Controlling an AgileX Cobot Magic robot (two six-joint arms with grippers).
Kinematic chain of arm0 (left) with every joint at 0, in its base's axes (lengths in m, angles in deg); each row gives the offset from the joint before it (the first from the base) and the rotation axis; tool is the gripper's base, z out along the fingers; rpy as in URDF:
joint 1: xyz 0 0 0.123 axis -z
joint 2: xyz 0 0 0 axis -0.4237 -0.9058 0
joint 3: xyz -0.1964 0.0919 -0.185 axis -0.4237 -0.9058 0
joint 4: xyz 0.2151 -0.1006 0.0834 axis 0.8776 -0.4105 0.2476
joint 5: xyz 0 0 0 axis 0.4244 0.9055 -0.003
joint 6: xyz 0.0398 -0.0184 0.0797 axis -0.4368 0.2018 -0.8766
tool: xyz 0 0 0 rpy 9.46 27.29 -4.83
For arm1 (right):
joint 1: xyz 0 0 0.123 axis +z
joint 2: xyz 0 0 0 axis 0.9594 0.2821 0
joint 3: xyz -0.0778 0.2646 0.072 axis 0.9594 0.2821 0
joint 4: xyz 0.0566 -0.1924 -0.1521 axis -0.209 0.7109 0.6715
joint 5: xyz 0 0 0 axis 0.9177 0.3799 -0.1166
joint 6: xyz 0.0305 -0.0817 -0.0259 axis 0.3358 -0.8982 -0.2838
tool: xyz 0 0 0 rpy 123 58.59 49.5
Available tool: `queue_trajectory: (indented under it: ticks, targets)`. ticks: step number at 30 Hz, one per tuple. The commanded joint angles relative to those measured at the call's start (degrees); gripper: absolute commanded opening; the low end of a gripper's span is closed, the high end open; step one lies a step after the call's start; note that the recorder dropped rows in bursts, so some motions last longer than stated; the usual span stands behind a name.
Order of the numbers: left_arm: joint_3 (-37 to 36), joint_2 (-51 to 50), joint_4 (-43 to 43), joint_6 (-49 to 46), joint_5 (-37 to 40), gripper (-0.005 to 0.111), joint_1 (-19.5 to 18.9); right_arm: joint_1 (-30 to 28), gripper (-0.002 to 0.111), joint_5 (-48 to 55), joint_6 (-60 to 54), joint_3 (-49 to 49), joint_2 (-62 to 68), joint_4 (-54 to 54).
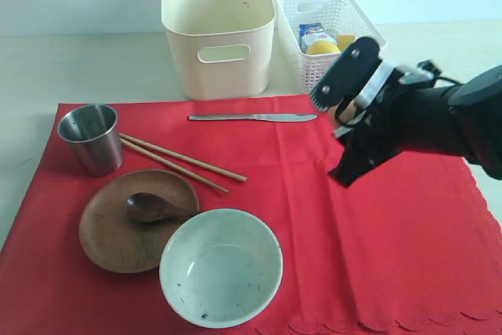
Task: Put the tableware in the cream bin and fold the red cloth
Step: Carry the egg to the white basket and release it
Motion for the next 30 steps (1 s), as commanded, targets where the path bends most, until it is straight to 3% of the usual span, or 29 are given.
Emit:
queue_trajectory:
  ticks: [1,15,24,30]
  targets:
    - [-0.2,0.3,0.4,0.1,-0.3,0.000,-0.1,-1.4,0.000,-7.7,2.6,-3.9,-1.4,0.9]
    - [-0.2,0.3,0.4,0.1,-0.3,0.000,-0.1,-10.3,0.000,-5.4,4.3,-31.7,16.5,0.6]
    - [-0.2,0.3,0.4,0.1,-0.3,0.000,-0.1,-13.6,0.000,-5.8,14.2,-46.6,32.5,0.2]
    - [-0.2,0.3,0.4,0.1,-0.3,0.000,-0.1,-13.6,0.000,-7.4,22.2,-51.5,38.5,-0.1]
